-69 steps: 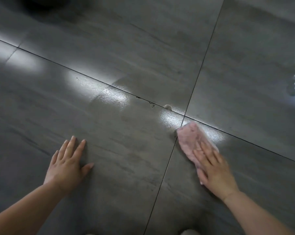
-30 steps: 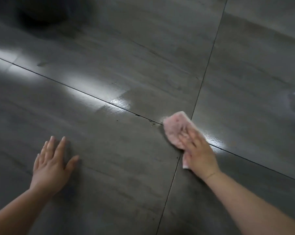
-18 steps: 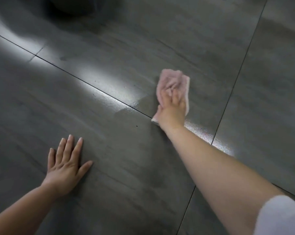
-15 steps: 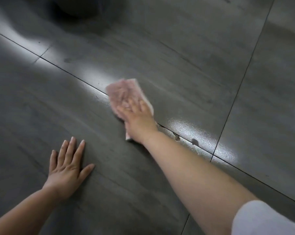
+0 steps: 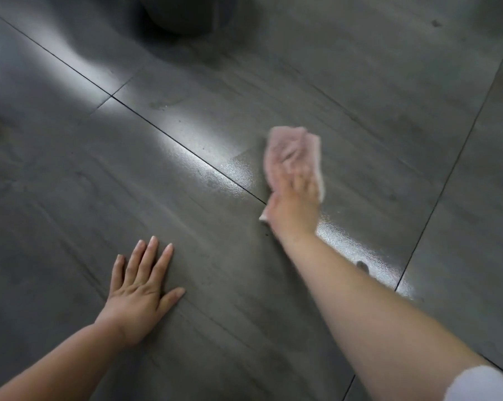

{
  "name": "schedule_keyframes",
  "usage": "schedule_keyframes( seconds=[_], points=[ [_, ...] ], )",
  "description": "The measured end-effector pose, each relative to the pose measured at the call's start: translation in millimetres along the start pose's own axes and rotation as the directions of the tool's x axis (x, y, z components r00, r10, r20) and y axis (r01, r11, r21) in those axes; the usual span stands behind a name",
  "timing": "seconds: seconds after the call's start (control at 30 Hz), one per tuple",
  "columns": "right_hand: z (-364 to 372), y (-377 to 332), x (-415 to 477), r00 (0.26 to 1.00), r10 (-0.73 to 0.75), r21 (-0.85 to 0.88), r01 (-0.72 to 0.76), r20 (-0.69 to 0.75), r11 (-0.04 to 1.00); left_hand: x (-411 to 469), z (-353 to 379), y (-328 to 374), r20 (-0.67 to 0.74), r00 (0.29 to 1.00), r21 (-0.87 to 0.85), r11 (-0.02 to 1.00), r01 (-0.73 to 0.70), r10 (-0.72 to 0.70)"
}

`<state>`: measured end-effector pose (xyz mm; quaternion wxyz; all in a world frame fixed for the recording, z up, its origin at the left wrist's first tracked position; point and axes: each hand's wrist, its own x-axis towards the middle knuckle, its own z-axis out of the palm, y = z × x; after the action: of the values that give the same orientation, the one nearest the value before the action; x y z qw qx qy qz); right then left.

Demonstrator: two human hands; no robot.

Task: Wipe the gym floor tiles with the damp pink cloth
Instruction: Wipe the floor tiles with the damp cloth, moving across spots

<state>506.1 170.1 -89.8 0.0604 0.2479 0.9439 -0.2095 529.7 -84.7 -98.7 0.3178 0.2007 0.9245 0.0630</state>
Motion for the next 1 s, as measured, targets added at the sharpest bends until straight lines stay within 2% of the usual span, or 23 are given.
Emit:
schedule_keyframes(
  seconds=[0.03, 0.07, 0.1, 0.17, 0.2, 0.3, 0.4, 0.47, 0.53, 0.57, 0.6, 0.67, 0.7, 0.77, 0.8, 0.83, 0.87, 0.9, 0.97, 1.0],
  points=[
    [10.8, -11.9, -15.4, 0.984, -0.175, -0.051, 0.177, 0.035, 0.983, 1.1, 0.6, 0.8, -0.039, 0.999, -0.015, 1.0, 0.001, -0.001],
    [21.9, -19.8, -32.4, 0.93, -0.367, -0.122, 0.367, 0.028, 0.922, 0.3, 2.9, 2.5, -0.155, 0.988, -0.037, 0.999, -0.01, 0.004],
    [29.8, -22.0, -48.2, 0.868, -0.496, -0.18, 0.493, 0.027, 0.851, -2.3, 2.2, 2.7, -0.165, 0.986, -0.072, 0.997, 0.019, -0.031],
    [31.2, -3.1, -65.4, 0.784, -0.616, -0.139, 0.619, 0.069, 0.773, -1.9, 2.0, 2.7, -0.144, 0.989, -0.057, 0.998, 0.033, -0.041],
    [28.4, 14.8, -69.0, 0.767, -0.639, -0.129, 0.64, 0.058, 0.757, -1.1, 1.3, 2.8, -0.135, 0.99, -0.035, 0.999, 0.03, -0.034],
    [5.1, 90.4, -73.5, 0.839, -0.541, -0.218, 0.518, -0.055, 0.827, 0.0, 1.8, 4.3, -0.159, 0.987, 0.028, 1.0, 0.006, -0.001],
    [-26.3, 171.2, -99.7, 0.961, -0.223, -0.204, 0.189, -0.162, 0.961, -3.4, 0.3, 10.7, -0.18, 0.984, 0.059, 0.998, 0.009, 0.002],
    [-35.0, 195.0, -127.2, 0.955, 0.054, -0.114, -0.091, -0.293, 0.989, -9.6, 2.8, 17.3, -0.24, 0.971, 0.059, 0.998, 0.014, 0.001],
    [-25.8, 183.3, -153.3, 0.91, 0.209, -0.055, -0.245, -0.358, 0.968, -17.7, 6.5, 26.3, -0.331, 0.943, 0.095, 0.996, -0.002, 0.033],
    [-16.7, 168.3, -166.6, 0.911, 0.208, -0.055, -0.243, -0.357, 0.969, -21.1, 7.8, 33.7, -0.327, 0.943, 0.114, 0.993, -0.029, 0.065],
    [-4.8, 149.6, -182.3, 0.928, 0.155, -0.075, -0.191, -0.34, 0.979, -23.9, 10.4, 43.5, -0.248, 0.963, 0.116, 0.991, -0.073, 0.1],
    [25.6, 114.8, -216.5, 0.964, -0.083, -0.151, 0.046, -0.253, 0.988, -24.3, 20.6, 61.4, -0.151, 0.961, 0.218, 0.956, -0.198, 0.234],
    [39.6, 103.1, -232.9, 0.951, -0.247, -0.178, 0.215, -0.186, 0.96, -23.5, 23.1, 70.4, -0.107, 0.954, 0.247, 0.937, -0.248, 0.28],
    [49.1, 102.8, -253.0, 0.849, -0.526, -0.209, 0.507, -0.044, 0.836, -19.6, 25.9, 79.9, -0.052, 0.952, 0.266, 0.923, -0.278, 0.302],
    [44.4, 116.6, -251.6, 0.788, -0.616, -0.24, 0.599, 0.006, 0.764, -17.9, 23.6, 79.1, -0.018, 0.959, 0.272, 0.925, -0.267, 0.282],
    [35.9, 135.7, -247.1, 0.763, -0.645, -0.275, 0.63, 0.045, 0.726, -14.8, 23.3, 72.9, -0.044, 0.952, 0.272, 0.92, -0.281, 0.303],
    [24.2, 156.4, -244.1, 0.786, -0.616, -0.282, 0.604, 0.057, 0.745, -13.7, 21.3, 68.4, -0.059, 0.946, 0.274, 0.916, -0.291, 0.318],
    [11.3, 179.8, -242.2, 0.835, -0.551, -0.271, 0.531, 0.002, 0.803, -13.8, 19.8, 67.2, -0.065, 0.941, 0.271, 0.914, -0.303, 0.332],
    [-12.8, 226.2, -242.5, 0.934, -0.326, -0.217, 0.291, -0.147, 0.932, -15.8, 17.7, 71.7, 0.024, 0.954, 0.314, 0.904, -0.291, 0.299],
    [-23.8, 240.6, -243.2, 0.968, -0.166, -0.164, 0.135, -0.19, 0.977, -16.2, 18.3, 74.5, 0.04, 0.959, 0.313, 0.908, -0.278, 0.28]
  ],
)
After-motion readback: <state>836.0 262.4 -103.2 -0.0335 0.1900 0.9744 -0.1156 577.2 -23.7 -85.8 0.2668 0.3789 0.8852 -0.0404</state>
